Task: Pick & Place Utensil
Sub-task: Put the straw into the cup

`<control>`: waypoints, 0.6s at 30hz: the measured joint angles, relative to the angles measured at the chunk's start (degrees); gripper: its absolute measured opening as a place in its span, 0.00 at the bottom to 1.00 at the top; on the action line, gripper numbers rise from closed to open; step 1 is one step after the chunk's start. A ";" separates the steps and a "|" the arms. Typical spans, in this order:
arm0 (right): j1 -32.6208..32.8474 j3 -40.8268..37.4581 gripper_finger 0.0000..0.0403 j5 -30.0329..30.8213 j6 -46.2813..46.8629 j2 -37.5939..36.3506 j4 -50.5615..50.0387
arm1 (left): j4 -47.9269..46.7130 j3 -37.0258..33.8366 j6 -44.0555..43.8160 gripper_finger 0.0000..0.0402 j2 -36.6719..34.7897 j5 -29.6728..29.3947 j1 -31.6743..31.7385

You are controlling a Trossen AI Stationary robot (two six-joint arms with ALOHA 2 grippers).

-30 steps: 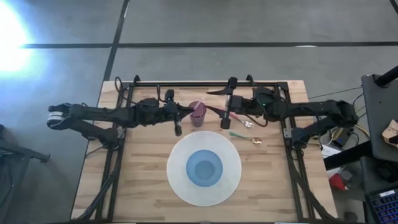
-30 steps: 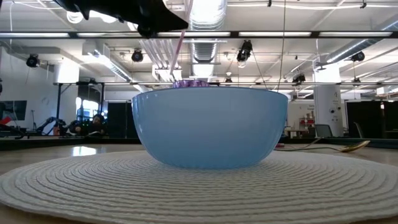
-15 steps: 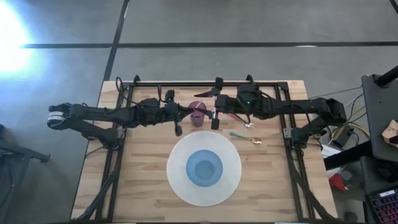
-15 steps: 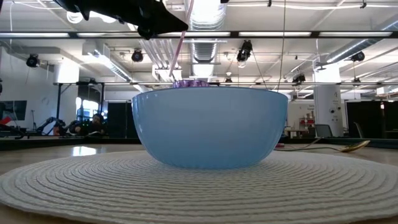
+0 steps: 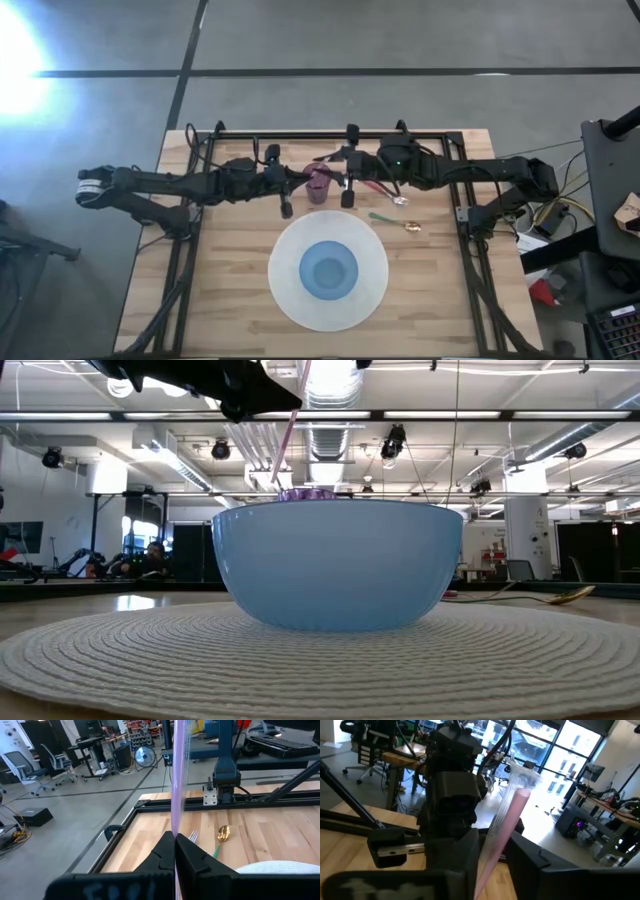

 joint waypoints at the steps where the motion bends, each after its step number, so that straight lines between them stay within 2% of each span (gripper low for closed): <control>1: 0.00 0.04 0.18 0.00 -0.01 0.00 -0.24 | -0.02 0.00 0.15 0.00 0.00 0.00 0.00; 8: -0.09 -0.09 0.03 -0.02 -0.34 -0.24 -0.58 | -0.04 0.00 0.70 0.00 -0.02 -0.26 0.02; 18: -0.16 1.43 0.02 0.09 1.27 -0.24 -1.30 | 0.21 0.01 1.01 0.00 -0.70 0.00 0.27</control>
